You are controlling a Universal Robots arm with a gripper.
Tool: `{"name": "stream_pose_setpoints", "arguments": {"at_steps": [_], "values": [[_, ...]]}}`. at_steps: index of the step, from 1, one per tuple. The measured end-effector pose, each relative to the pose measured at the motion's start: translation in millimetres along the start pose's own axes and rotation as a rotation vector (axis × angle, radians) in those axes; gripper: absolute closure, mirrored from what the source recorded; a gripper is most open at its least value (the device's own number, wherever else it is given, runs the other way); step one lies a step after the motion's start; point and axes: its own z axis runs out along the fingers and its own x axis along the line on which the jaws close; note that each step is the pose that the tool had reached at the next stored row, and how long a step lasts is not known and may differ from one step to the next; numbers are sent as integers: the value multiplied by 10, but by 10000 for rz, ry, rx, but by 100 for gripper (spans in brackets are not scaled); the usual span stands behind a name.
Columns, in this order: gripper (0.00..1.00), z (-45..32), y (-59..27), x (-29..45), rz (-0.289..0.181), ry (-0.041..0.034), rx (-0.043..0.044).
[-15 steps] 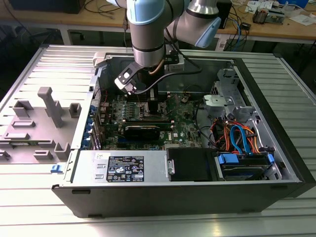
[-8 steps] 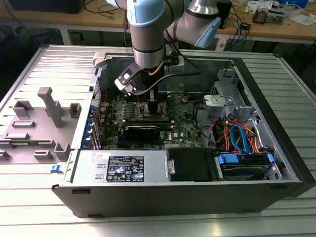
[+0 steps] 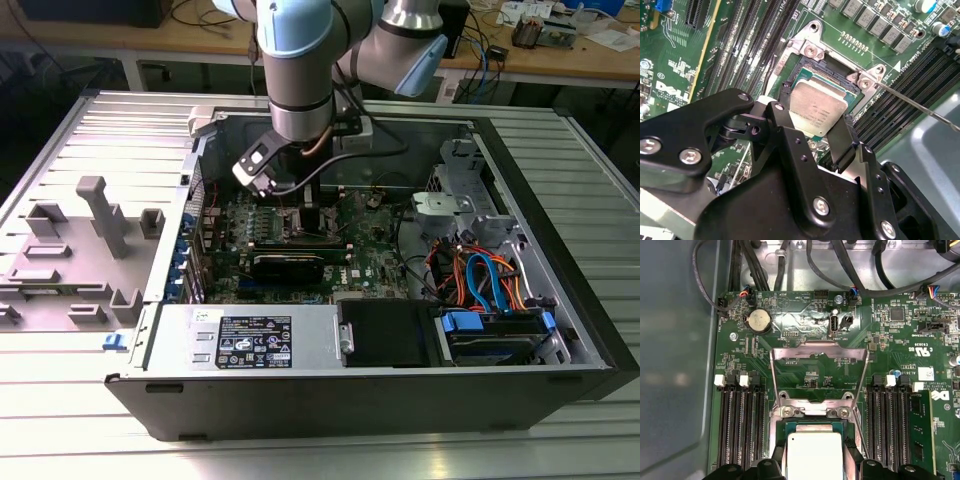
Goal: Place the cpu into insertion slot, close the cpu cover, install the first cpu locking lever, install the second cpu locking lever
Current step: 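Place the cpu into insertion slot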
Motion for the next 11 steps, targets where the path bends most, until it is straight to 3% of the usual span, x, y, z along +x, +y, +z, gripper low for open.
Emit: {"name": "stream_pose_setpoints", "arguments": {"at_steps": [11], "values": [[46,36,-12,-2,-2,-3,2]]}}
